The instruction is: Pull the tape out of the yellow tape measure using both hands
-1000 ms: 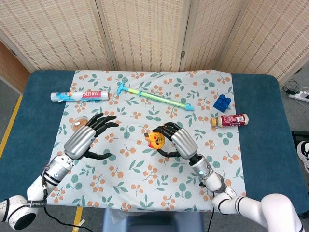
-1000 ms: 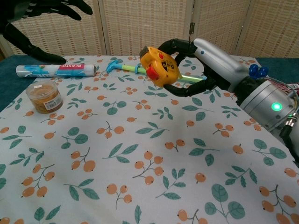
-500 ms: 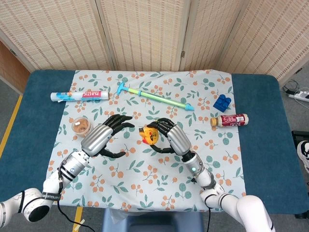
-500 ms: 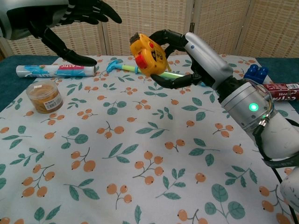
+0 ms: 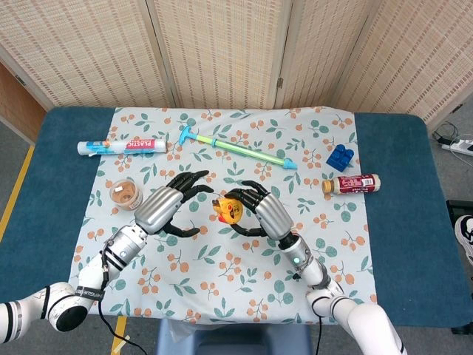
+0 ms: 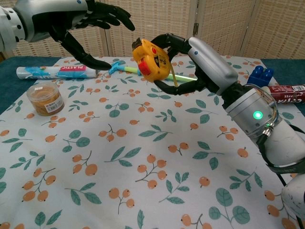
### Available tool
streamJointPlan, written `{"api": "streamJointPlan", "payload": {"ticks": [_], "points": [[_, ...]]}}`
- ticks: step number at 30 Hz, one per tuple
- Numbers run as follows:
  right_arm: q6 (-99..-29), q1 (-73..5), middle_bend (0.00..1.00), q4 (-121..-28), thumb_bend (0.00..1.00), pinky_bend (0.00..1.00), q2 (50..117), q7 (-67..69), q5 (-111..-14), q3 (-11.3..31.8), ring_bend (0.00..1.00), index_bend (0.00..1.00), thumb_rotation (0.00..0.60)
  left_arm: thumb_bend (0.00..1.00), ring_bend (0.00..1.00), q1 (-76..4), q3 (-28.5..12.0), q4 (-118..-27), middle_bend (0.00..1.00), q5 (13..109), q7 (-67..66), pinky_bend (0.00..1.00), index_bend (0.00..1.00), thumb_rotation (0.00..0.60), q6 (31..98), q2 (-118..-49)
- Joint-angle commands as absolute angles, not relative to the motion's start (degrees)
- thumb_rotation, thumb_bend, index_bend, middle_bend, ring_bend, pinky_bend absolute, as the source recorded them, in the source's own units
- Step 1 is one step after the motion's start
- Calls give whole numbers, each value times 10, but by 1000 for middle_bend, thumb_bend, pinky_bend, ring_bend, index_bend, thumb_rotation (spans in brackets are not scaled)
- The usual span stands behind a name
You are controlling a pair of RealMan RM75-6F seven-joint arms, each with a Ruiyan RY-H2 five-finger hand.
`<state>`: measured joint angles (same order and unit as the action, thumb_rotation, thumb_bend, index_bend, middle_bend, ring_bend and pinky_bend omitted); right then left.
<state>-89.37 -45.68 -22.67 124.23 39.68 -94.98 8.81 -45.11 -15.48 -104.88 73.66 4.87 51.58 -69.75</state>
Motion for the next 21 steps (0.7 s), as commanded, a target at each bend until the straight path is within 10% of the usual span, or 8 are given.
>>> {"api": "streamJointPlan", "payload": {"ticks": [1, 21], "points": [[-897, -457, 534, -220, 400, 190, 1245, 396, -948, 85, 403, 598, 600, 255, 0, -455, -154, -1050, 20, 732, 42, 0, 255, 600, 514, -698], [-906, -459, 534, -196, 399, 181, 1252, 385, -944, 60, 400, 598, 600, 255, 0, -475, -144, -1047, 14, 709, 21, 0, 297, 600, 503, -706]]}}
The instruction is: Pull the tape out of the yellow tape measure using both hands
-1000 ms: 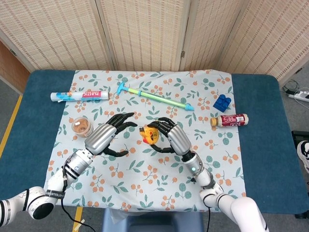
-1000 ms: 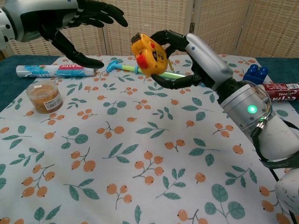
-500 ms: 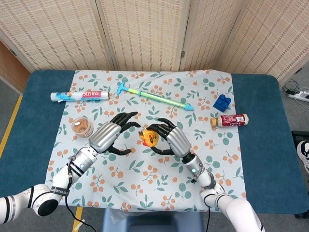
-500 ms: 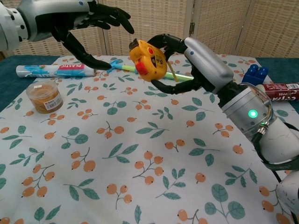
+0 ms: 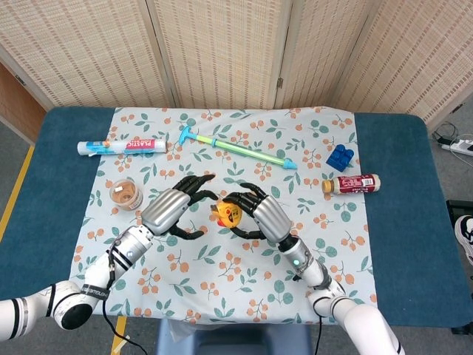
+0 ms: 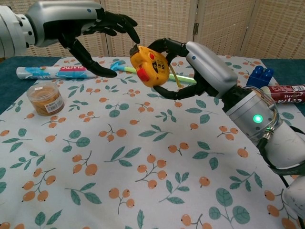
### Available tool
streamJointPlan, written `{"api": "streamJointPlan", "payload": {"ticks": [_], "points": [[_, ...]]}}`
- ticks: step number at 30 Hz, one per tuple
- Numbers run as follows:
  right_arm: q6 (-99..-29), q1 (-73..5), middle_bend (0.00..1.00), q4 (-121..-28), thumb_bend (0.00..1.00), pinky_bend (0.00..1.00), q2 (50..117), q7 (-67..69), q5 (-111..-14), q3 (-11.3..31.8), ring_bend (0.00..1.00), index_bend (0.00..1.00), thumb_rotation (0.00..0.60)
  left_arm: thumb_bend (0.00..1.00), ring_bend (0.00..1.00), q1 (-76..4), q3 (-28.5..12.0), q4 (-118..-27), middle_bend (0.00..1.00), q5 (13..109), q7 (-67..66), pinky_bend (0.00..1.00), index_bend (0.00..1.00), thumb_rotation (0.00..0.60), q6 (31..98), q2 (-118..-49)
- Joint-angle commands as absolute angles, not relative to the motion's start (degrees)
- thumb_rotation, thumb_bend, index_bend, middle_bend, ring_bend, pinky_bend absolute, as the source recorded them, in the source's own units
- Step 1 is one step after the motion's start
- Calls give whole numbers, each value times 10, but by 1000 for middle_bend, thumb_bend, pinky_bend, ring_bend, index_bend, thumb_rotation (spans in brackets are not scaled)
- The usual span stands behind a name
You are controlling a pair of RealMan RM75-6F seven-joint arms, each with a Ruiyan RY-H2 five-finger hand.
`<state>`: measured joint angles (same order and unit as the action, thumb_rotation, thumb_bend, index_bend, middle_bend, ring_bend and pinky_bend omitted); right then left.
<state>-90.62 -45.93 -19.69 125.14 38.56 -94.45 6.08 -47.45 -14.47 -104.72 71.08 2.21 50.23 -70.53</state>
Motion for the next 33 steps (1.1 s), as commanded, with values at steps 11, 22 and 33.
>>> {"api": "streamJointPlan", "payload": {"ticks": [11, 22, 33], "points": [[-903, -460, 534, -191, 400, 178, 1253, 387, -939, 54, 402, 598, 600, 256, 0, -480, -139, -1042, 14, 699, 17, 0, 348, 600, 500, -710], [-897, -461, 534, -185, 400, 166, 1254, 384, -935, 49, 402, 599, 600, 255, 8, -480, -139, -1035, 56, 696, 16, 0, 469, 600, 511, -718], [-893, -462, 534, -182, 400, 157, 1253, 381, -932, 46, 401, 598, 600, 256, 41, -477, -141, -1026, 106, 691, 16, 0, 543, 600, 528, -730]]}}
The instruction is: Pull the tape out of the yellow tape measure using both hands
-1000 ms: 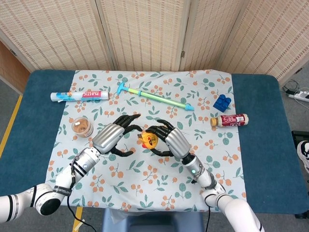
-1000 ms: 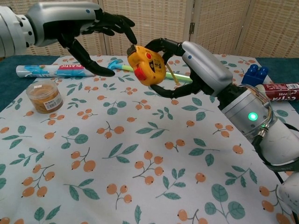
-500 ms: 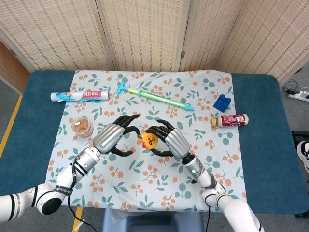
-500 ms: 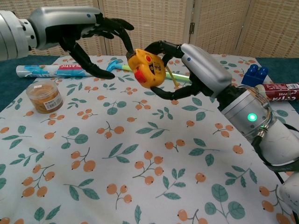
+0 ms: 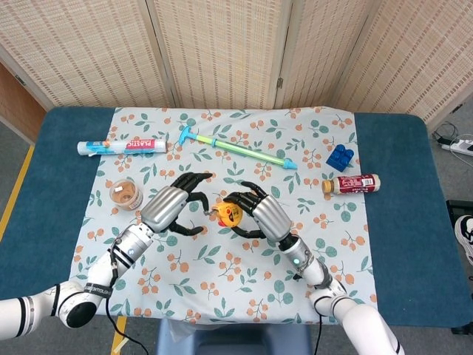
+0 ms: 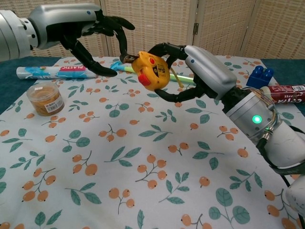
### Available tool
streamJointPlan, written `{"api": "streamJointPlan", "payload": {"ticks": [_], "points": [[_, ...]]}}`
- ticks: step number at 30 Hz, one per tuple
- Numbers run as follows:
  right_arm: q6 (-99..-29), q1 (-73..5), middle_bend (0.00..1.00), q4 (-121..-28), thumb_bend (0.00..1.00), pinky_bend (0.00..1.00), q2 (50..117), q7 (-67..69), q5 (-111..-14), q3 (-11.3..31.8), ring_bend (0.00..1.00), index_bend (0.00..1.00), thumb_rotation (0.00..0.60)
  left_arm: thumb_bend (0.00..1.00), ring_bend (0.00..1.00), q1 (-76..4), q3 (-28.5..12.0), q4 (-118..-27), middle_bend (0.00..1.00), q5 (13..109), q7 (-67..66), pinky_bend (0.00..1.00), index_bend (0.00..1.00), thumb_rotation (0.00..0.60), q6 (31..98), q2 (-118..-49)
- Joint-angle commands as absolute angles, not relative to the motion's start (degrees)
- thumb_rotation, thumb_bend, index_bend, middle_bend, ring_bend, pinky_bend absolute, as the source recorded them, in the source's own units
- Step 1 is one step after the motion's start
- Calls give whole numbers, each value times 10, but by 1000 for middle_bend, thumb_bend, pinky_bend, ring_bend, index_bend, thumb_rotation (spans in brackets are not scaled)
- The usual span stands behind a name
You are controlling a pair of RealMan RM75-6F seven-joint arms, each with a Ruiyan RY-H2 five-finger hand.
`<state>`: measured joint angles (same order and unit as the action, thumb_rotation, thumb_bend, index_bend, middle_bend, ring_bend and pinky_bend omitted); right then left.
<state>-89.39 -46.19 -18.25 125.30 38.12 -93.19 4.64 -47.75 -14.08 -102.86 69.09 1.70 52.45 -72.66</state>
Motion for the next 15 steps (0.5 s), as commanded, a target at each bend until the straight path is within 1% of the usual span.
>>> {"api": "streamJointPlan", "payload": {"ticks": [1, 3, 6, 11, 15], "points": [[-893, -462, 534, -182, 400, 156, 1253, 380, -932, 46, 401, 598, 600, 258, 46, -476, -141, -1025, 113, 691, 16, 0, 553, 600, 530, -732], [-892, -463, 534, -181, 400, 155, 1252, 379, -931, 45, 402, 598, 600, 273, 55, -476, -142, -1022, 126, 692, 16, 0, 571, 600, 533, -736], [-891, -463, 534, -180, 399, 153, 1252, 378, -930, 45, 402, 598, 600, 334, 74, -474, -142, -1016, 148, 697, 18, 0, 601, 600, 543, -743], [-889, -464, 534, -180, 400, 149, 1252, 377, -928, 45, 402, 599, 600, 426, 82, -473, -143, -1009, 154, 696, 20, 0, 617, 600, 546, -750], [-888, -464, 534, -180, 399, 148, 1251, 376, -927, 45, 403, 598, 600, 481, 90, -474, -143, -1005, 161, 696, 20, 0, 624, 600, 547, -755]]}}
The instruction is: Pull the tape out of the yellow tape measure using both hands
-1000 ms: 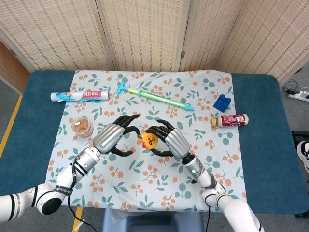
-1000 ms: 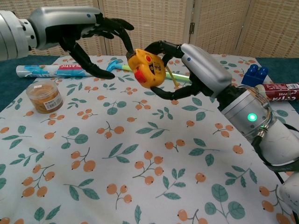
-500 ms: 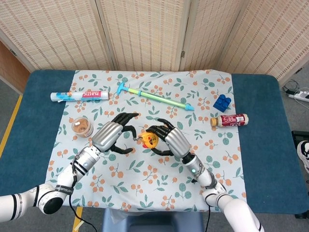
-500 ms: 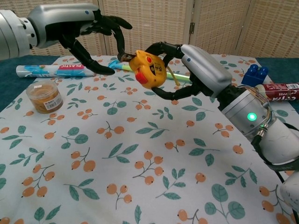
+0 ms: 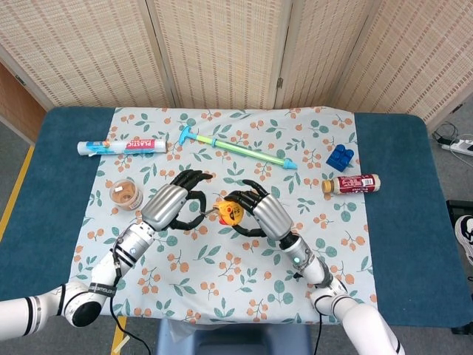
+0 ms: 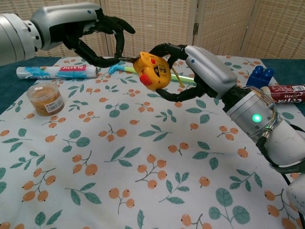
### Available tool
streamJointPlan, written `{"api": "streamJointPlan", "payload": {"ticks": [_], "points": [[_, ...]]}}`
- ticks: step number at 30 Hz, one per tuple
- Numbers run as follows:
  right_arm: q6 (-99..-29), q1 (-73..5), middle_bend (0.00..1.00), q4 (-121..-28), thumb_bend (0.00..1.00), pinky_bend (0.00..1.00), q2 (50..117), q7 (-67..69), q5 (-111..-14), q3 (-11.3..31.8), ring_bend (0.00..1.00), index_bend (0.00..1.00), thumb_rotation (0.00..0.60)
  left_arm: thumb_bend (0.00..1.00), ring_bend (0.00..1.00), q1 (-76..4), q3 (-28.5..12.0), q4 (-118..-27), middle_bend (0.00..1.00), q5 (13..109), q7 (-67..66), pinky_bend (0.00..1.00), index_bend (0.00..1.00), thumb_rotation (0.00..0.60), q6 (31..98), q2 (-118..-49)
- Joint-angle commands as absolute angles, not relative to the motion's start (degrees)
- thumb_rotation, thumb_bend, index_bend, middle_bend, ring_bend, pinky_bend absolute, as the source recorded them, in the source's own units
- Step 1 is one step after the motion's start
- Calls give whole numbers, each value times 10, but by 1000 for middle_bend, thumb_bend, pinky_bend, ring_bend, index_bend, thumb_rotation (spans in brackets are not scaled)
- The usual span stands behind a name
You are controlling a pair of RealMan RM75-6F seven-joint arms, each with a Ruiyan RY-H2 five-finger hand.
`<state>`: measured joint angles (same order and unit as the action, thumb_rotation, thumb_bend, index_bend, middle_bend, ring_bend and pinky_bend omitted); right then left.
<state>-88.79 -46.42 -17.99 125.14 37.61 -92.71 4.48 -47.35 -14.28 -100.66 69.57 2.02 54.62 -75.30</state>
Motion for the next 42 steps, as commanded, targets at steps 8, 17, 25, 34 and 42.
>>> {"api": "streamJointPlan", "payload": {"ticks": [8, 17, 25, 34, 42], "points": [[-887, -463, 534, -180, 399, 147, 1244, 376, -926, 43, 403, 598, 600, 569, 125, -467, -142, -990, 199, 702, 34, 0, 666, 600, 556, -763], [-892, -451, 534, -187, 400, 147, 1206, 378, -927, 38, 404, 598, 600, 580, 124, -442, -125, -976, 200, 764, 122, 0, 669, 600, 560, -726], [-890, -430, 534, -199, 400, 147, 1158, 387, -921, 37, 403, 598, 600, 582, 134, -417, -109, -941, 214, 822, 222, 0, 676, 600, 586, -698], [-889, -408, 534, -211, 400, 147, 1113, 395, -913, 38, 403, 599, 600, 582, 145, -401, -91, -895, 222, 869, 335, 0, 677, 600, 607, -667], [-880, -393, 534, -213, 400, 147, 1092, 404, -905, 42, 404, 599, 600, 582, 150, -391, -80, -863, 230, 885, 401, 0, 676, 600, 621, -653]]}}
